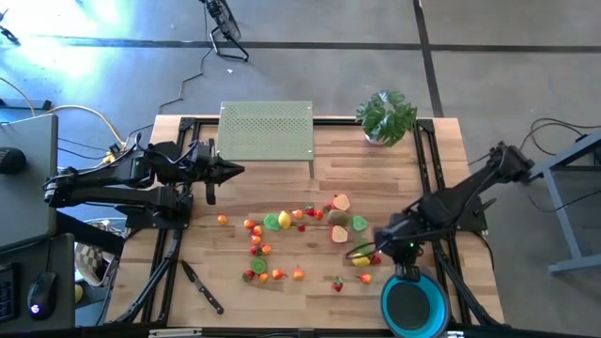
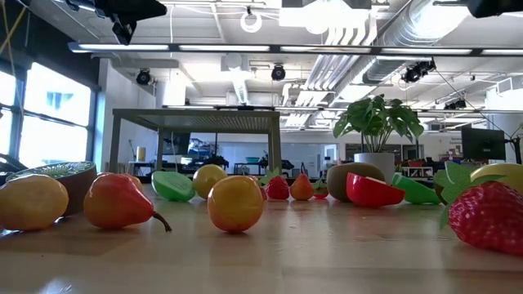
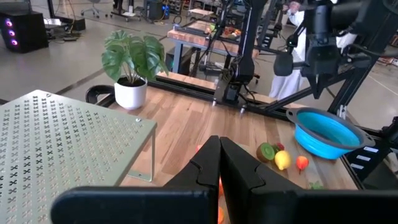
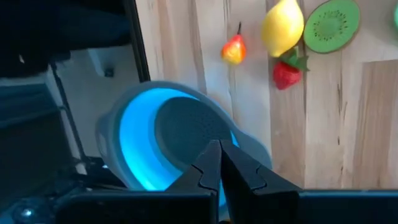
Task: Pick & Place Fruit
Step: Put the strainer bowl on the shelf
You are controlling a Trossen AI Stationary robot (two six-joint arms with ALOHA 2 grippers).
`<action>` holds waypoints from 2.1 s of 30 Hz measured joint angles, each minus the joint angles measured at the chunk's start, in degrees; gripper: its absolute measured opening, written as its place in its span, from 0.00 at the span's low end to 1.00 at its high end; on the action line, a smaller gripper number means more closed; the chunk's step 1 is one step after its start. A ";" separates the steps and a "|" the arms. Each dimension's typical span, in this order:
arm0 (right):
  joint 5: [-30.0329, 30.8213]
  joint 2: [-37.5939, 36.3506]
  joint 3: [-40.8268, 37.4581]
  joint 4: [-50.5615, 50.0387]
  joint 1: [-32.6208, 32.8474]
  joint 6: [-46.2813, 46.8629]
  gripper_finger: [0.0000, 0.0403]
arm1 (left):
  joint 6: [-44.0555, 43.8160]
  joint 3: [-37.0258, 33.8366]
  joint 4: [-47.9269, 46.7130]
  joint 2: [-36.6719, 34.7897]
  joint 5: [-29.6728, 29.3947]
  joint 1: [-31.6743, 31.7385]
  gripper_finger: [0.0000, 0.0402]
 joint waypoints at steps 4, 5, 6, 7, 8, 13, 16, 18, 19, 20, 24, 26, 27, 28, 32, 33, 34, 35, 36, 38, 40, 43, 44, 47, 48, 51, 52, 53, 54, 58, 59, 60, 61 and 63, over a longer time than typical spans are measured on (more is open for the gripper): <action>0.85 1.19 0.00 -0.02 1.10 -0.27 0.01 | 0.00 0.00 0.00 0.00 0.00 0.00 0.01; 1.37 1.52 0.00 -0.11 1.35 -0.33 0.01 | 0.00 0.00 0.00 0.00 0.00 0.00 0.01; 2.20 1.80 0.00 -0.12 1.70 -0.34 0.01 | 0.00 0.00 0.02 0.00 0.00 0.00 0.01; 3.31 2.15 0.00 -0.09 2.13 -0.43 0.01 | 0.00 0.00 0.02 0.00 0.00 0.01 0.01; 3.98 2.47 0.00 -0.11 2.52 -0.58 0.01 | 0.00 0.00 0.01 0.00 0.00 0.00 0.01; 5.53 4.59 -0.02 -0.44 4.17 -3.09 0.01 | 0.00 0.00 0.02 0.00 0.00 0.02 0.01; 4.70 5.94 -0.04 -1.27 4.20 -3.41 0.04 | 0.00 0.00 0.02 0.00 0.00 0.00 0.01; 4.59 6.61 -0.04 -1.14 4.22 -3.26 0.10 | 0.00 0.00 0.01 0.00 0.00 0.01 0.01; 4.58 6.97 -0.04 -1.06 4.20 -3.26 0.14 | 0.00 0.00 0.00 0.00 0.00 0.02 0.01; 4.58 7.30 -0.04 -1.06 4.15 -3.24 0.18 | 0.00 0.00 0.00 0.00 0.00 0.00 0.01; 5.18 8.68 -0.04 -1.00 4.68 -3.52 0.36 | 0.00 0.00 -0.04 0.00 0.00 0.02 0.01; 5.29 9.39 -0.04 -1.01 5.12 -3.63 0.46 | 0.00 0.00 -0.15 0.00 0.00 0.01 0.01; 5.64 9.79 -0.04 -0.98 5.49 -3.63 0.50 | 0.00 0.00 -0.29 0.00 0.00 0.02 0.01; 5.92 10.14 -0.04 -1.00 5.79 -3.63 0.54 | 0.00 0.00 -0.47 0.00 0.00 0.00 0.01; 7.22 11.86 -0.04 -0.97 7.38 -4.66 0.67 | 0.00 0.00 -1.90 -0.02 0.00 0.00 0.01; 7.25 12.31 -0.07 -0.98 7.74 -5.26 0.69 | 0.00 0.00 -2.21 0.00 0.00 0.02 0.01; 7.54 12.85 -0.07 -0.96 8.13 -5.81 0.70 | 0.00 0.00 -2.51 0.00 0.00 0.00 0.01; 7.87 13.41 -0.07 -0.96 8.39 -6.31 0.71 | 0.00 0.00 -2.74 -0.02 0.00 0.02 0.01; 8.00 13.99 -0.07 -0.98 8.67 -6.70 0.72 | 0.00 0.00 -2.88 -0.02 0.00 0.02 0.01; 8.29 15.11 -0.07 -0.89 9.12 -7.60 0.72 | 0.00 0.00 -2.89 0.00 0.00 0.00 0.01; 8.32 16.06 -0.07 -0.90 9.51 -8.14 0.71 | 0.00 0.00 -2.83 -0.02 0.00 0.01 0.01; 8.72 17.43 -0.07 -0.53 9.84 -9.11 0.69 | 0.00 0.00 -2.82 -0.02 0.00 0.02 0.01; 8.79 17.74 -0.08 -0.47 9.84 -9.46 0.68 | 0.00 0.00 -2.81 -0.02 0.00 0.01 0.01; 9.11 18.54 -0.62 0.68 9.84 -9.59 0.67 | 0.00 0.00 -2.80 -0.02 0.00 0.02 0.01; 8.85 18.55 -1.20 1.52 9.84 -9.57 0.66 | 0.00 0.00 -2.81 -0.02 0.00 0.02 0.01; 7.91 18.55 -3.40 4.15 9.84 -8.72 0.66 | 0.00 0.00 -2.84 -0.02 0.00 0.02 0.01; 7.89 18.55 -3.95 4.24 9.84 -8.31 0.66 | 0.00 0.00 -2.84 -0.02 0.00 0.00 0.01; 7.92 18.55 -4.43 4.23 9.86 -8.14 0.66 | 0.00 0.00 -2.84 0.00 0.00 0.02 0.01; 7.88 18.55 -4.81 4.33 10.04 -8.07 0.66 | 0.00 0.00 -2.89 -0.02 0.02 0.02 0.01; 7.60 18.55 -6.53 5.80 10.73 -8.09 0.66 | 0.00 0.00 -2.97 -0.02 0.02 0.02 0.01; 7.33 18.53 -7.12 6.49 10.92 -8.06 0.66 | 0.00 0.00 -2.97 -0.02 0.02 0.01 0.01; 6.81 18.53 -7.68 7.00 11.01 -7.87 0.66 | 0.00 0.00 -2.97 -0.01 0.02 0.01 0.01; 6.53 18.53 -8.26 7.60 11.20 -7.57 0.66 | 0.00 0.00 -2.97 -0.02 0.02 0.00 0.01; 6.58 18.53 -9.09 8.46 11.67 -6.33 0.66 | 0.00 0.00 -2.97 -0.02 0.02 0.02 0.01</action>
